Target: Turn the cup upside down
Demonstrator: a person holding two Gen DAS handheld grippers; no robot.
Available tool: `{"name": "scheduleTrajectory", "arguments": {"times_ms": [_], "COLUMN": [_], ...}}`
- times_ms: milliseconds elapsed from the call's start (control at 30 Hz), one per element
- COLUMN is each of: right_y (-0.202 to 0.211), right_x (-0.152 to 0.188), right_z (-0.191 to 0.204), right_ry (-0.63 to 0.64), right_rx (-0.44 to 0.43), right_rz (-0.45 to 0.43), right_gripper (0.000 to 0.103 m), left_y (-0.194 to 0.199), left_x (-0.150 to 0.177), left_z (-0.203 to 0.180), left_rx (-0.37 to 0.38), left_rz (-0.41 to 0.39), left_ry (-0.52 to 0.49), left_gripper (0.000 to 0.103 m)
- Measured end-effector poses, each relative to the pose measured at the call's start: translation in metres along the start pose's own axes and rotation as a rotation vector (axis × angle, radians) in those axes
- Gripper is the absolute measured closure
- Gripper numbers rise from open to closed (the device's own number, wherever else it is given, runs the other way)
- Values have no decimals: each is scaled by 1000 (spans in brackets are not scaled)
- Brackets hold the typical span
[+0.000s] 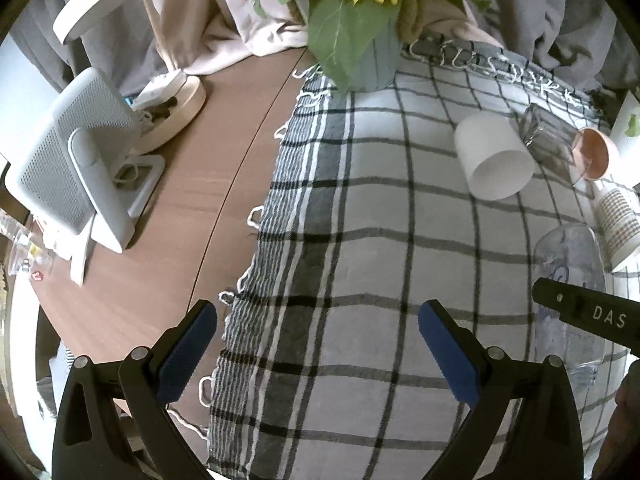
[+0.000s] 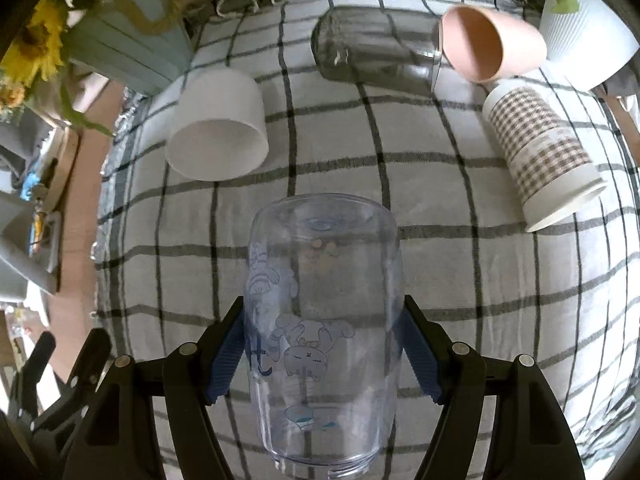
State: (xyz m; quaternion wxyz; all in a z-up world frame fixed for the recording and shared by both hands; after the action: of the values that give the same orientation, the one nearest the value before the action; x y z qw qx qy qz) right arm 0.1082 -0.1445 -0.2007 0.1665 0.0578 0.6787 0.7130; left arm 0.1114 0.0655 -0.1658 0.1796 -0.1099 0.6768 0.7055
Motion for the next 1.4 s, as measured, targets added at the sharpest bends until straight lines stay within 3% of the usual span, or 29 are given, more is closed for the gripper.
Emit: {"name": "scheduleTrajectory", "arguments": {"times_ms": [367, 500, 633, 833, 1067, 1400], "right_y": [-2, 34, 74, 116, 124, 109], "right_x": [-4, 0, 8, 23, 28, 39], "right_z": [10, 2, -17, -60, -105, -155], "right_ry": [24, 25, 1, -90, -179, -305], "right_rx": [20, 22, 23, 2, -21, -31], "right_rz": [-28, -132, -226, -322, -335, -299], "right_gripper": [29, 23, 22, 22, 22, 22], "left_y": [3, 17, 31, 37, 29, -22], "left_x": [-1, -6, -14, -25, -38, -45], "left_z": [-1, -10, -31, -81, -139, -196], "left_rx": [-12, 10, 87, 201, 284, 306], "left_rz": [1, -30, -34, 16, 76, 225], "left_ry": [-3, -9, -25, -105, -167, -206], "left_gripper": [0, 0, 0, 0, 0, 10]}}
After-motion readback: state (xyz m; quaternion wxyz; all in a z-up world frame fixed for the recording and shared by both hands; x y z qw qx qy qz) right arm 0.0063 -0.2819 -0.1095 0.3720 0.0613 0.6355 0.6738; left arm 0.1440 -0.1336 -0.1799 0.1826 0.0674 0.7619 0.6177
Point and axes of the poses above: each gripper's, at about its wrist camera, not at the fingertips, and y roughly against the way its jaws point, z to its left, x to its underside, the point moved 3 cm from there along -y, roughly the way its jaws point, and after that the axes turned 6 degrees about x, right-handed, at the moved point
